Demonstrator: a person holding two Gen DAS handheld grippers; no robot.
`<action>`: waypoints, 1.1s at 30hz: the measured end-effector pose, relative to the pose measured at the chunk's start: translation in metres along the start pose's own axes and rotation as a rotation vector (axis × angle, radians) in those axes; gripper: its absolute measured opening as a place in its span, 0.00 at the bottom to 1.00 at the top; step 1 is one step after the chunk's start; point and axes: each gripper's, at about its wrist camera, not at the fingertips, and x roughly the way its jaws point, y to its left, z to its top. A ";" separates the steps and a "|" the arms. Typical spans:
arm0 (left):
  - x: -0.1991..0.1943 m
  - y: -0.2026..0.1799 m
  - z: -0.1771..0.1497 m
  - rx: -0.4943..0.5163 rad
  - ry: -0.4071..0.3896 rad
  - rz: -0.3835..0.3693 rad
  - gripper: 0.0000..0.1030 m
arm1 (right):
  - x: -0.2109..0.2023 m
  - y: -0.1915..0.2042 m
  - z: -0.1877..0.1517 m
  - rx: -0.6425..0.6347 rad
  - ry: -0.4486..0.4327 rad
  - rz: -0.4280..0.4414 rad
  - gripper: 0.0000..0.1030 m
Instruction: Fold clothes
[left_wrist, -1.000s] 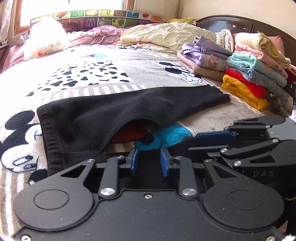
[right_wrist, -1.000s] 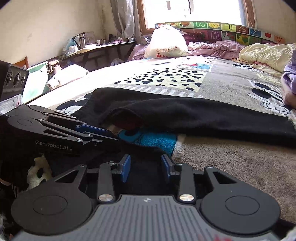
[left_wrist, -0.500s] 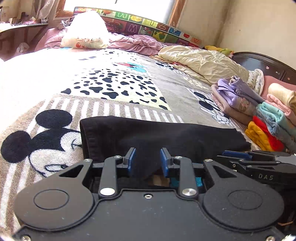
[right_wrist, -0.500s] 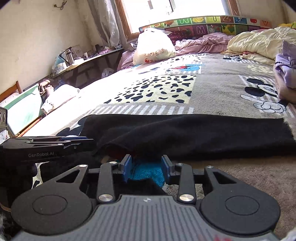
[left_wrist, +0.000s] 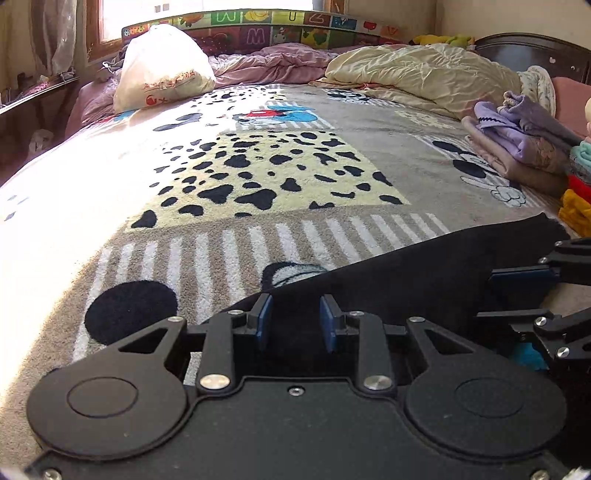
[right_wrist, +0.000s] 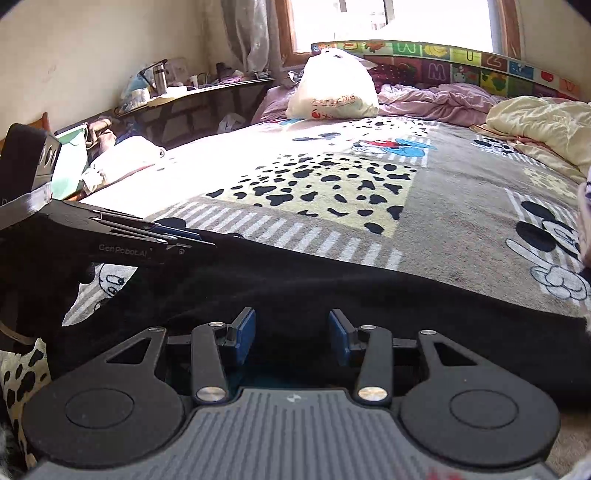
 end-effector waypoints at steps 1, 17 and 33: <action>0.003 0.006 0.000 -0.023 0.001 -0.020 0.26 | 0.018 0.006 0.005 -0.045 0.048 -0.031 0.43; -0.037 0.055 -0.002 -0.037 0.006 -0.205 0.30 | 0.044 0.021 0.051 -0.068 0.130 0.082 0.46; -0.026 0.062 -0.019 -0.190 0.078 -0.296 0.19 | 0.050 0.019 0.019 0.033 0.123 0.055 0.46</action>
